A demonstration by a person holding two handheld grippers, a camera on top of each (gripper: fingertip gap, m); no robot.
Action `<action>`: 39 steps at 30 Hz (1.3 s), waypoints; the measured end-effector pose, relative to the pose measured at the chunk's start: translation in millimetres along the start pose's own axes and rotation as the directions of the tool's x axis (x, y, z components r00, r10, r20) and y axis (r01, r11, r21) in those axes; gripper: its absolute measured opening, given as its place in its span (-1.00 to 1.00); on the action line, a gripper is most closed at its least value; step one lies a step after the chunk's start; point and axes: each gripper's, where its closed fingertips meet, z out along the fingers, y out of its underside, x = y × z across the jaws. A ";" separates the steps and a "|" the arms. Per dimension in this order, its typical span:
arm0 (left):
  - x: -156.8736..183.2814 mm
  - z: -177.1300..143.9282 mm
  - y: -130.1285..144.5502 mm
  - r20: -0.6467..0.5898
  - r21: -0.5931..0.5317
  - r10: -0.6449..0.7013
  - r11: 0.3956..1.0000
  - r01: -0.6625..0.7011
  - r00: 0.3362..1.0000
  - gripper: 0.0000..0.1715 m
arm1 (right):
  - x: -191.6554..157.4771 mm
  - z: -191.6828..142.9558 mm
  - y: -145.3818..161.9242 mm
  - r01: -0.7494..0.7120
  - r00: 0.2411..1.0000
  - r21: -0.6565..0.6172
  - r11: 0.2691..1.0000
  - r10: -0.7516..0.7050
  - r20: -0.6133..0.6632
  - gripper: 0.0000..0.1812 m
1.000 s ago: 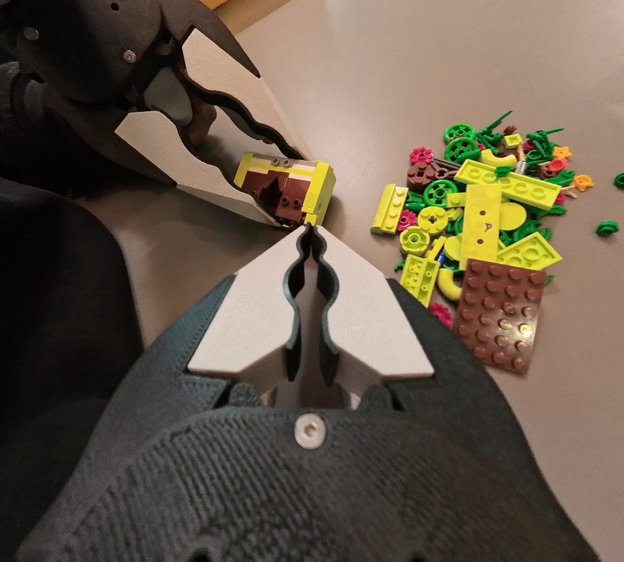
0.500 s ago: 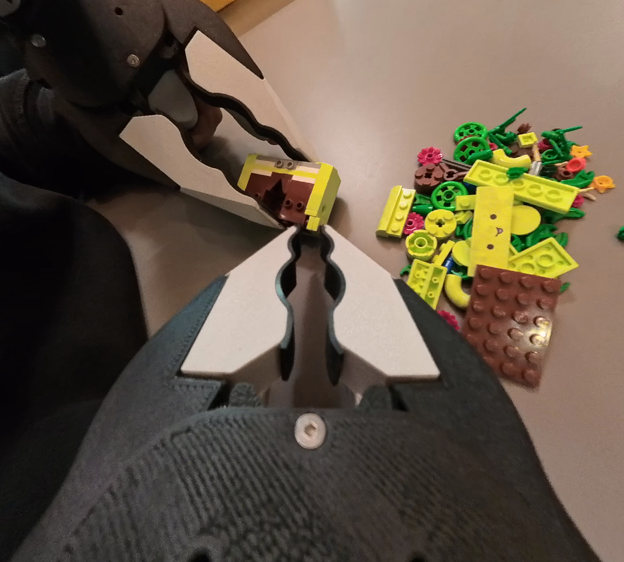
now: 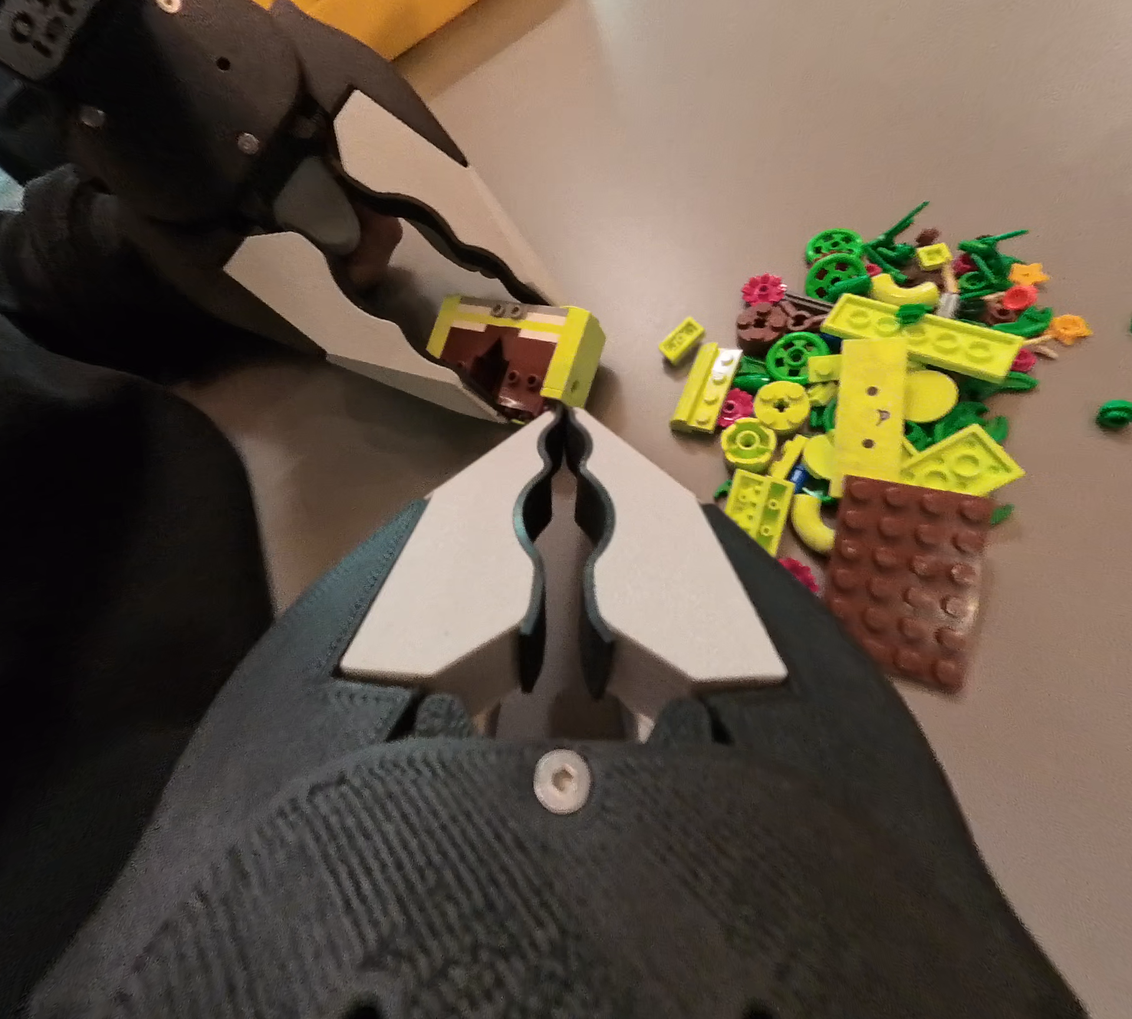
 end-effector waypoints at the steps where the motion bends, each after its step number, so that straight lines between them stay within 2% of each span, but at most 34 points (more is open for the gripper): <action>1: 0.0 0.0 0.0 0.000 0.000 0.000 1.000 0.000 1.000 -0.55 | 3.2 -0.4 0.1 -0.004 1.000 -0.001 1.000 0.004 -0.013 -1.00; 7: -6.5 -4.2 3.7 0.009 -0.005 0.004 1.000 -0.004 1.000 -0.55 | 11.9 -3.3 -3.0 0.017 0.998 0.016 1.000 -0.016 -0.060 -1.00; 12: -38.5 -16.4 18.9 0.109 -0.045 -0.040 0.998 0.045 0.993 -0.54 | 10.6 -5.7 -7.7 0.009 0.999 0.048 0.999 -0.008 -0.035 -1.00; 14: -48.8 -21.2 18.3 0.148 -0.033 -0.072 0.996 0.077 0.986 -0.32 | 9.8 -6.8 -9.1 0.006 1.000 0.058 0.998 -0.005 -0.026 -1.00; 16: -55.9 -30.2 2.5 0.178 0.049 -0.110 0.993 0.103 0.978 -0.15 | 9.9 -8.2 -10.6 0.003 1.000 0.070 0.998 -0.001 -0.022 -0.99; 18: -52.7 -39.8 -22.7 0.141 0.162 -0.177 0.975 0.154 0.974 -0.19 | 9.4 -10.1 -12.6 0.000 1.000 0.087 0.996 0.002 -0.016 -0.98; 20: -40.2 -42.5 -43.0 0.054 0.200 -0.187 0.964 0.173 0.981 -0.46 | 8.8 -13.1 -15.3 -0.003 1.000 0.110 0.994 0.004 -0.008 -0.96; 21: -35.9 -40.2 -50.0 0.023 0.194 -0.182 0.965 0.174 0.983 -0.52 | 8.2 -14.8 -16.7 -0.005 1.000 0.124 0.992 0.005 -0.003 -0.95; 24: -26.4 -20.8 -52.3 -0.079 0.053 -0.130 0.990 0.134 0.988 -0.53 | 5.6 -21.0 -21.0 -0.006 1.000 0.166 0.986 0.004 0.014 -0.94; 26: -34.4 -4.7 -43.4 -0.085 -0.068 -0.067 0.996 0.062 0.994 -0.54 | 3.5 -25.3 -22.2 -0.007 1.000 0.185 0.983 0.003 0.021 -0.94; 28: -42.6 9.5 -34.0 -0.112 -0.172 -0.013 0.985 -0.006 0.994 -0.63 | 3.1 -29.7 -23.4 0.001 1.000 0.201 0.980 -0.003 0.012 -0.94; 32: -47.3 28.9 -11.4 -0.201 -0.355 -0.020 0.933 -0.054 0.979 -0.60 | 6.8 -38.7 -27.5 0.022 0.999 0.234 0.972 -0.016 -0.029 -0.93; 34: -50.9 34.3 -7.2 -0.204 -0.382 -0.010 0.921 -0.071 0.979 -0.60 | 8.4 -41.9 -28.8 0.021 0.999 0.247 0.969 -0.013 -0.036 -0.93; 39: -47.9 37.1 -7.9 -0.222 -0.386 0.001 0.918 -0.089 0.975 -0.88 | 7.0 -45.4 -31.7 0.005 1.000 0.266 0.964 -0.001 -0.017 -0.91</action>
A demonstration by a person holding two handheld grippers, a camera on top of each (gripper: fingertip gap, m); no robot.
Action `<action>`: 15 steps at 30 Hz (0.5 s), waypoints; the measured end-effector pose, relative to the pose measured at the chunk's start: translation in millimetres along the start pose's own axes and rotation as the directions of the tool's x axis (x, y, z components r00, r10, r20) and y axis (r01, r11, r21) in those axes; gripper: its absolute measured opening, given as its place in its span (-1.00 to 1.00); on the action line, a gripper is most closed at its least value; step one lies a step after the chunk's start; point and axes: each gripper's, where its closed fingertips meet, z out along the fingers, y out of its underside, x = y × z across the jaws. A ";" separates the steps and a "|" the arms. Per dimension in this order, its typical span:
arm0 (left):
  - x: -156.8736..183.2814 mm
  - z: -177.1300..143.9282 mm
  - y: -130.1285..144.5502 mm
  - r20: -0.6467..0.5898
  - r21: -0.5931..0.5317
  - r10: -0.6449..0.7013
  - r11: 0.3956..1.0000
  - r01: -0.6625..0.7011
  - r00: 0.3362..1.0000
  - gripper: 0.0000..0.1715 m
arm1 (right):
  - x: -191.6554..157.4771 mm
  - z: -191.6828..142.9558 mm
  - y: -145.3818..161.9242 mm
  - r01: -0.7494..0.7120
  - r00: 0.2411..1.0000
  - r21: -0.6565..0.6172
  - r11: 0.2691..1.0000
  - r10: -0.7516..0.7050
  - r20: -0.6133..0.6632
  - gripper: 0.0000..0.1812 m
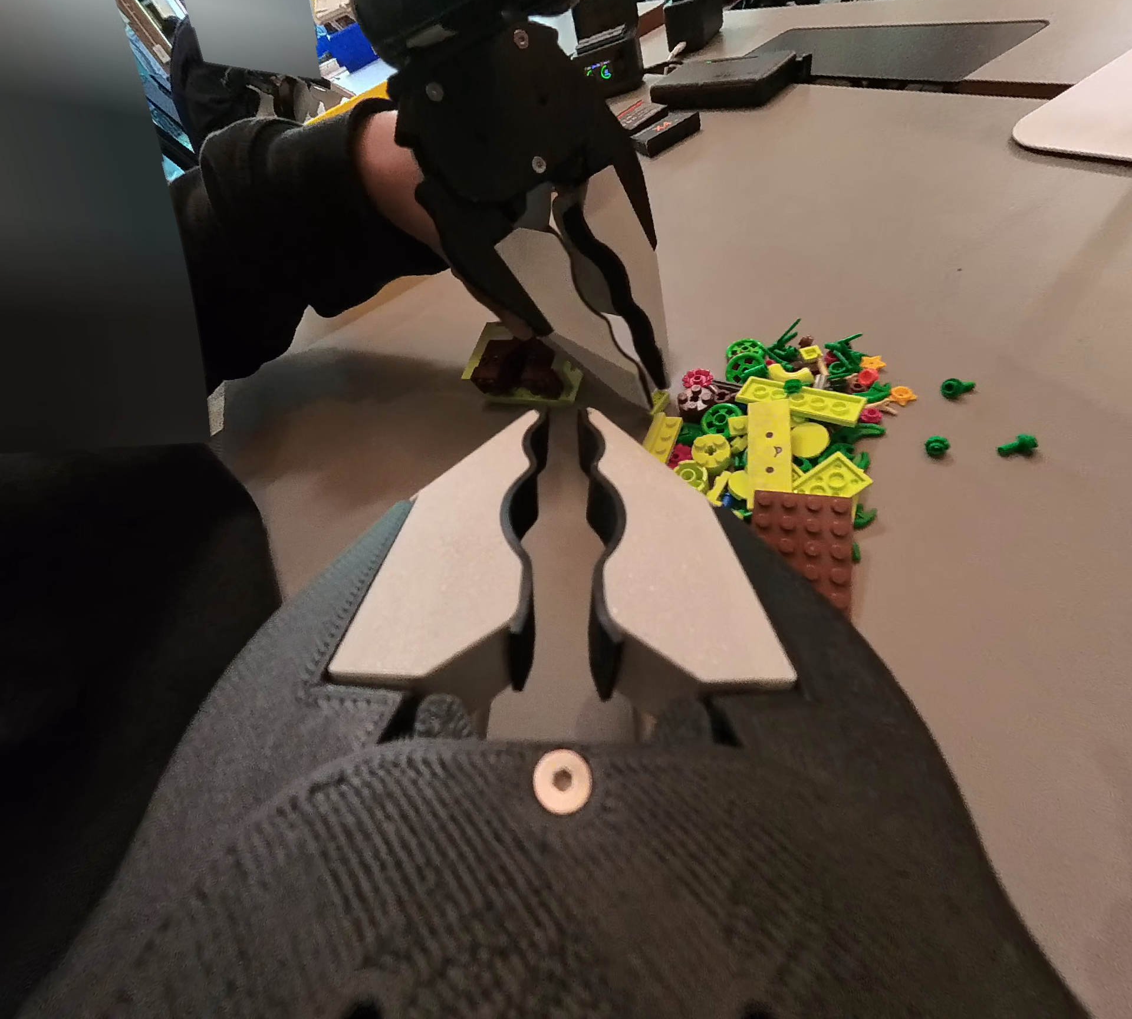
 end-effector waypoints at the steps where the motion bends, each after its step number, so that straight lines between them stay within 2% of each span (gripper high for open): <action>1: -0.8 -0.4 0.1 0.009 0.001 0.003 1.000 -0.003 1.000 -0.92 | -0.2 -0.1 -0.3 0.001 1.000 0.001 1.000 -0.001 -0.001 -0.91; 9: 2.7 -0.9 1.1 0.004 0.025 -0.016 1.000 0.015 1.000 -0.73 | 2.2 0.7 1.1 0.010 1.000 -0.005 1.000 -0.010 -0.015 -0.91; 15: 7.0 -0.7 -0.8 -0.008 0.037 -0.027 0.999 0.027 1.000 -0.78 | 3.9 2.2 3.0 0.009 1.000 -0.013 1.000 -0.010 -0.020 -0.91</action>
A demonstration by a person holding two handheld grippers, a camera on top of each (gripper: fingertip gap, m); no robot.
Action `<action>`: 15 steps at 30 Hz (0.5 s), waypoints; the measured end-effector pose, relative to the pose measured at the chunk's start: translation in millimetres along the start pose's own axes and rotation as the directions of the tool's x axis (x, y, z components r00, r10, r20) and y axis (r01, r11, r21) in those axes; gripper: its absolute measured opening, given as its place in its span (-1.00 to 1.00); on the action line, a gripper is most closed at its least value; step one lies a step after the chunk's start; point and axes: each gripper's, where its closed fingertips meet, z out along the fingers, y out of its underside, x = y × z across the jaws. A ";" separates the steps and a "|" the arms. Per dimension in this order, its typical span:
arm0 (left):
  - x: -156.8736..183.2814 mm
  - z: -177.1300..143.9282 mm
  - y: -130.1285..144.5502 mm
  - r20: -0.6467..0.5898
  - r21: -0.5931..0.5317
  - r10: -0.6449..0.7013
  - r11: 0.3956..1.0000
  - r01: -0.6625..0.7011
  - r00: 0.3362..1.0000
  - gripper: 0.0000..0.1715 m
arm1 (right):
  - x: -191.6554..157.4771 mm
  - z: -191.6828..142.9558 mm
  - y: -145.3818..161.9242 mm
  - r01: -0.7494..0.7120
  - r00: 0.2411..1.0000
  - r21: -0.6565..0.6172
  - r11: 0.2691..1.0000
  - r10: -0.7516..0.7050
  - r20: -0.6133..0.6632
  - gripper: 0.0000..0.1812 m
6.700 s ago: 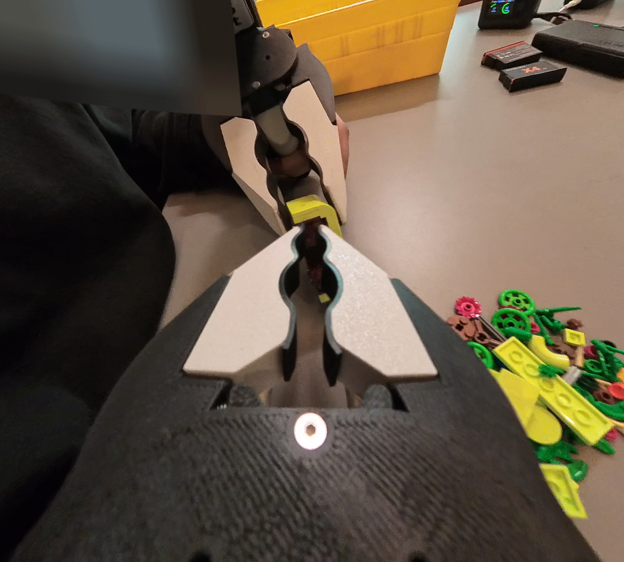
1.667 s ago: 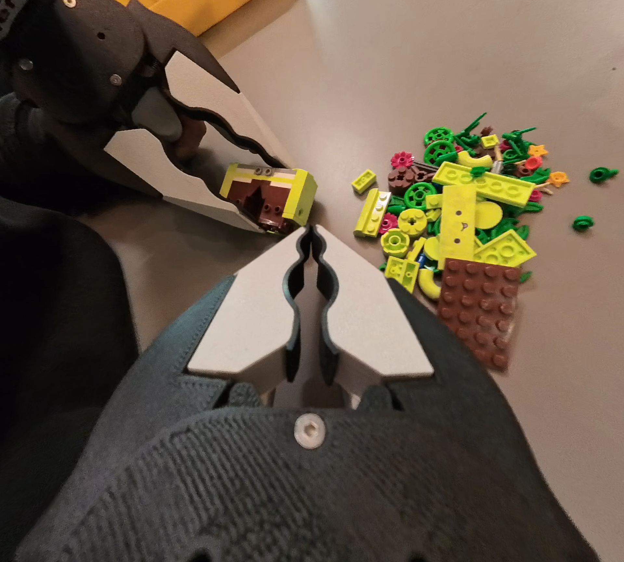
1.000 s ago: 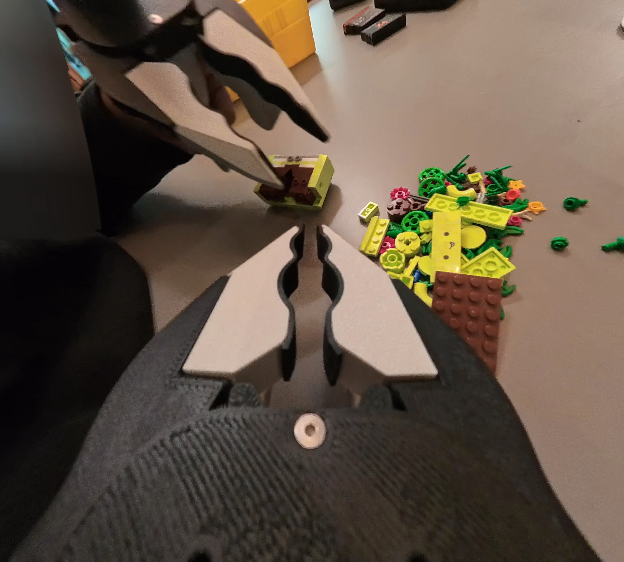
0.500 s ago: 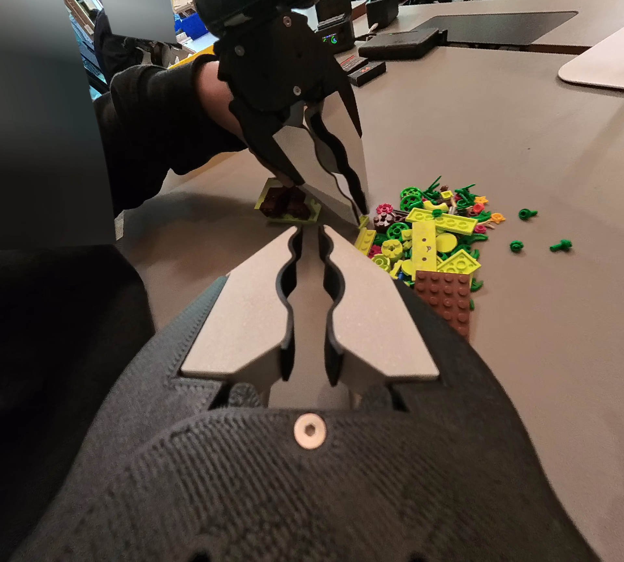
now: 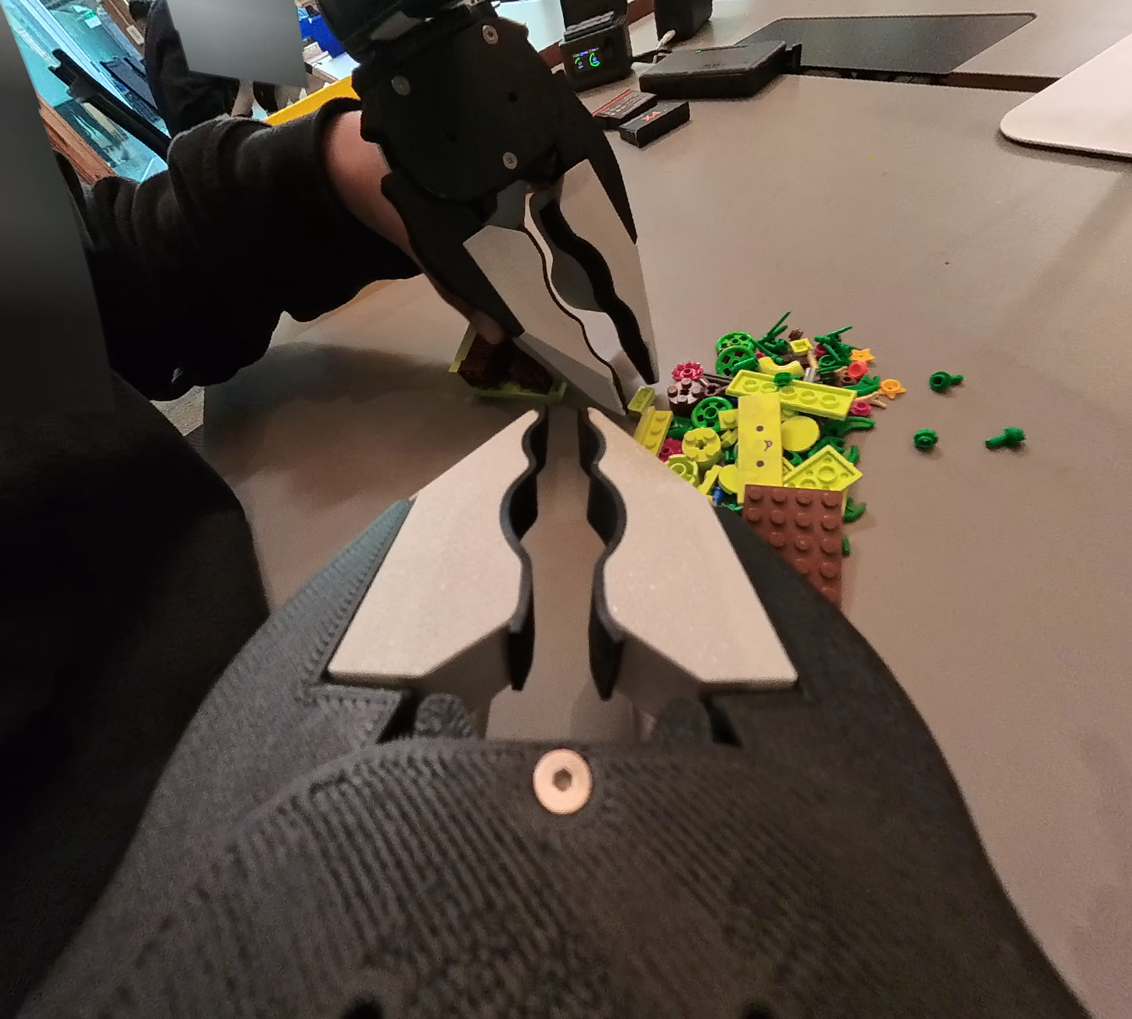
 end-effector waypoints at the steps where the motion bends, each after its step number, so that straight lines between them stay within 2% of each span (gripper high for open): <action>1: -0.5 -0.1 -0.1 0.005 0.001 0.000 1.000 0.000 1.000 -0.78 | 0.1 0.2 0.5 0.001 1.000 -0.002 1.000 -0.001 -0.001 -0.91; 8: -0.4 0.6 1.8 -0.009 -0.016 -0.012 1.000 0.012 1.000 -0.74 | 0.8 0.1 0.1 0.002 1.000 -0.001 1.000 -0.002 -0.004 -0.91; 15: -1.7 1.9 2.2 -0.052 -0.092 -0.028 0.996 0.023 0.998 -0.60 | 1.1 -1.1 -0.8 0.005 1.000 0.004 1.000 -0.005 -0.007 -0.91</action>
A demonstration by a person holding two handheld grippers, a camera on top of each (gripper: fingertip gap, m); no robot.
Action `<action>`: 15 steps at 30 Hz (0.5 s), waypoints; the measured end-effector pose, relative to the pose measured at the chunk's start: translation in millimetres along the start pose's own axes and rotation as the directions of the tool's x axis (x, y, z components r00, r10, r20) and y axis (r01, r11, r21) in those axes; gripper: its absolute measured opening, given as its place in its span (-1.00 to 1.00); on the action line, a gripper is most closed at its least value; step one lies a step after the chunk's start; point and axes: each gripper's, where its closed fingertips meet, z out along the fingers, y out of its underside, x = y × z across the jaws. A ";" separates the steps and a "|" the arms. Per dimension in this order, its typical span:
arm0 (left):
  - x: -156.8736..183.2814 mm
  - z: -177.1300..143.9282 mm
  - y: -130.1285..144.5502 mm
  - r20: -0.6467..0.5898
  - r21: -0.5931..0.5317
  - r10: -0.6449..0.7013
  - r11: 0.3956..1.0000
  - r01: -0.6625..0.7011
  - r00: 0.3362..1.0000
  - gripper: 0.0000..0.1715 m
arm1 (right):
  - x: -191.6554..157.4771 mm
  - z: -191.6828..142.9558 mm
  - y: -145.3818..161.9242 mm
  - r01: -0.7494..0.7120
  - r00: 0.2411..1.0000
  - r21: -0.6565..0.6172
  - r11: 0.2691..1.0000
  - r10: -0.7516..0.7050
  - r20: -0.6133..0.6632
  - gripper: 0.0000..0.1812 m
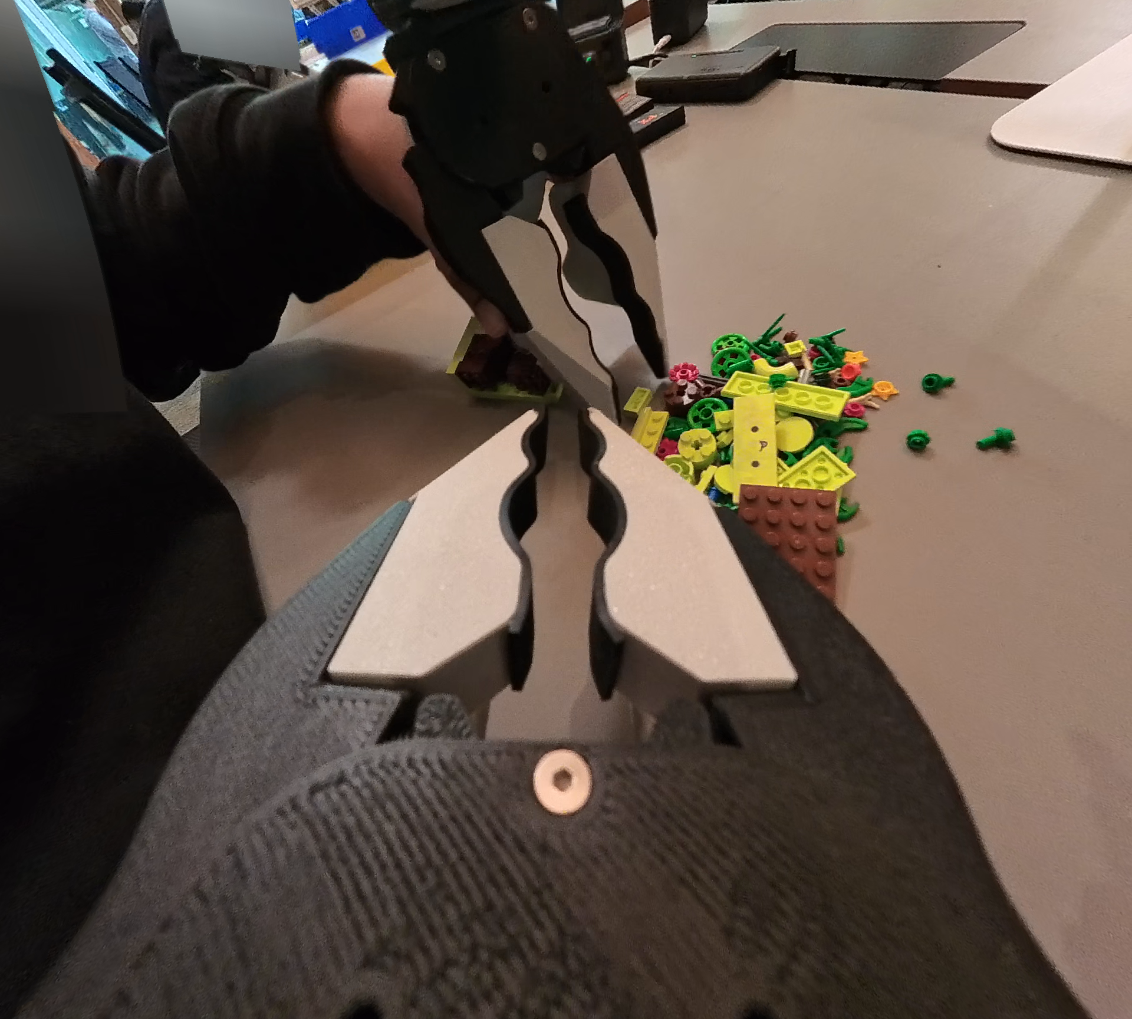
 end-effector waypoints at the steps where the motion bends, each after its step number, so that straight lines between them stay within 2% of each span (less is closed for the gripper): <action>1: -0.7 -1.0 -0.4 0.001 -0.013 0.003 1.000 -0.003 1.000 -0.60 | 0.0 -0.2 -0.2 0.001 1.000 0.001 1.000 -0.001 -0.001 -0.91; 7: -3.3 3.0 -1.6 0.034 -0.080 0.010 0.997 -0.007 0.999 -0.68 | -0.1 -2.5 -2.8 0.004 1.000 0.012 1.000 -0.004 -0.004 -0.91; 11: -3.5 3.1 2.1 0.072 -0.123 0.049 0.992 -0.040 0.996 -0.82 | -1.6 -4.3 -5.0 0.009 1.000 0.022 1.000 -0.009 -0.001 -0.90; 15: -3.9 -2.2 3.0 0.090 -0.104 0.044 0.994 -0.034 0.995 -0.84 | -1.5 -6.1 -6.8 0.017 1.000 0.030 0.999 -0.017 -0.009 -0.90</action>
